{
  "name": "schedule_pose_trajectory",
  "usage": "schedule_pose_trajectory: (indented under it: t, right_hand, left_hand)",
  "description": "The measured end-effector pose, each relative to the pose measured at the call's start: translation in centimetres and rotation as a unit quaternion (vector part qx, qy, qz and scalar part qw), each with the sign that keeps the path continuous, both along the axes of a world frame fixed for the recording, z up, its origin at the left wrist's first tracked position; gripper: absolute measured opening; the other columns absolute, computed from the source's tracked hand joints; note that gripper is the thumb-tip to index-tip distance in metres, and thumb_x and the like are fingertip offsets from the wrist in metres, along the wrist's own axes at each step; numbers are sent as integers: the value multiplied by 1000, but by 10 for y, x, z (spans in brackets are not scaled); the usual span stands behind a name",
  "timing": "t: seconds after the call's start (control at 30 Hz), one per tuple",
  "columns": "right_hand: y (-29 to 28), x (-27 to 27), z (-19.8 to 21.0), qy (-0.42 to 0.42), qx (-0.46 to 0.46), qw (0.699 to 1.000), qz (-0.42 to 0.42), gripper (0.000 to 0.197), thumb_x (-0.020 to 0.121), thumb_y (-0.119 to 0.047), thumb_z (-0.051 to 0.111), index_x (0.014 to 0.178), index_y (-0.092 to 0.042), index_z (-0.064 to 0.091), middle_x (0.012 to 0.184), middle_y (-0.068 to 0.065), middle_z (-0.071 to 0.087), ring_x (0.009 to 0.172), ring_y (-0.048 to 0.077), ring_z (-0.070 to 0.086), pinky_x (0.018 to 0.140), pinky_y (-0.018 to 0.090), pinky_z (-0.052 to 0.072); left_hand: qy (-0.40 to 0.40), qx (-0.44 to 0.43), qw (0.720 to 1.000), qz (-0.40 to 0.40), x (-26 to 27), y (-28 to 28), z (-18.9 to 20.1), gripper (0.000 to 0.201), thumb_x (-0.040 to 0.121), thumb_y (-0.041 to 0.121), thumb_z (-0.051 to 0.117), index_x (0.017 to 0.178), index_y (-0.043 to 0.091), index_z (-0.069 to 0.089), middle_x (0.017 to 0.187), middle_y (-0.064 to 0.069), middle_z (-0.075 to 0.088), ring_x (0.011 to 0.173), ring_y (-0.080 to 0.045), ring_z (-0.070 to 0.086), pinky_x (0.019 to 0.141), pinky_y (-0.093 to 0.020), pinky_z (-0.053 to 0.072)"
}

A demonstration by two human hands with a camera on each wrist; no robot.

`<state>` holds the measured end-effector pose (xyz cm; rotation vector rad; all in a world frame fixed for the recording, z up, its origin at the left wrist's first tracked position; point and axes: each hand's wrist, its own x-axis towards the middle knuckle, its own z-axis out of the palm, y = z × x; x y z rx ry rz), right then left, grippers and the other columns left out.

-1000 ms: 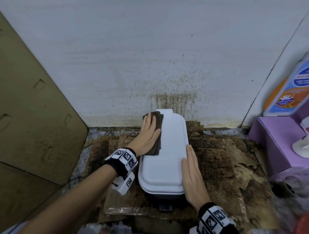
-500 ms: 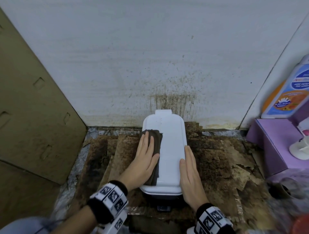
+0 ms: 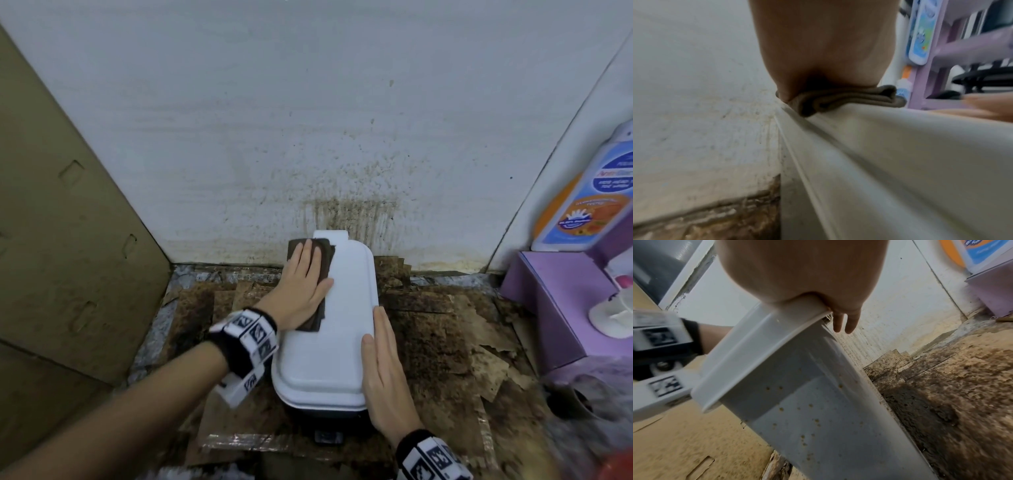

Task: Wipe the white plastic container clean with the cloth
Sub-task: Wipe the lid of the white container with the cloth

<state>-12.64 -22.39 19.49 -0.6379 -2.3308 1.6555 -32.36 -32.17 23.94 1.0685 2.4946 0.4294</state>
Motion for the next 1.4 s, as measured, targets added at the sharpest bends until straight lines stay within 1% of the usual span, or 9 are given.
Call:
schedule_pose_trajectory:
  t: [0.13,0.27,0.53,0.7,0.87,1.0,1.07,1.2,1.4]
  right_hand:
    - [0,1,1,-5,0,1000,-2,59,105,-50,25,159,-40,2,161,-35,-2,142,-24,-1,105,-4,7]
    - [-1,1,1,-7,7,1000,-3,58,106,-50,24,159,-41,2,162,-34,-1,141,-24,-1,104,-2,7]
    - [-2,1,-1,3,27,1000,-6,58,107,-46,24,160,-36,3,164,-29,0,144,-21,1,104,-5,8]
    - [-3,3,-2,4,32,999,-3,58,107,-44,24,160,-35,1,164,-29,-3,145,-19,-1,104,-6,7]
    - [-2,1,-1,0,25,1000,-5,58,107,-43,25,160,-35,2,163,-31,-2,144,-20,-1,101,-8,6]
    - [-2,1,1,-2,20,1000,-5,59,106,-48,26,159,-38,2,162,-34,-2,143,-21,-1,103,-6,5]
    - [-2,1,3,-5,19,1000,2,61,105,-51,26,159,-41,0,161,-36,-4,142,-23,-3,106,-3,6]
    - [1,1,4,-20,11,1000,12,66,101,-60,27,157,-46,-4,159,-40,-8,144,-20,-5,120,20,8]
    - [5,3,6,-27,17,999,35,81,93,-74,40,154,-51,-8,159,-38,-12,136,-28,-5,118,21,13]
  left_hand:
    - [14,-8,1000,-6,-43,24,-1,71,112,43,21,161,4,-10,171,-14,-20,158,-27,-20,128,-40,-7]
    - [17,-4,1000,-11,-47,24,-4,71,112,44,23,162,5,-10,171,-11,-20,158,-25,-20,128,-38,-9]
    - [2,11,1000,-13,16,-16,-5,72,110,48,21,160,11,-16,168,-3,-30,150,-12,-32,129,-42,-8]
    - [27,-2,999,-28,57,-39,-2,80,91,69,-2,150,21,-27,159,5,-39,150,-11,-36,126,-31,-15]
    - [23,0,1000,-13,51,-32,-3,72,109,49,19,160,14,-18,163,3,-35,151,-11,-33,128,-35,-12]
    - [10,4,1000,-10,29,-19,-3,71,111,46,21,161,12,-16,168,-2,-30,154,-15,-30,129,-41,-8]
    - [20,-7,1000,-10,14,-10,-3,72,111,46,20,161,9,-16,168,-6,-28,155,-19,-27,129,-43,-7]
    - [54,-47,997,-10,-15,17,0,74,111,48,21,161,5,-12,170,-13,-22,158,-27,-18,128,-44,-5]
    - [89,-53,995,-7,-47,41,2,75,109,51,22,164,7,-4,173,-14,-9,160,-28,-8,127,-42,-2]
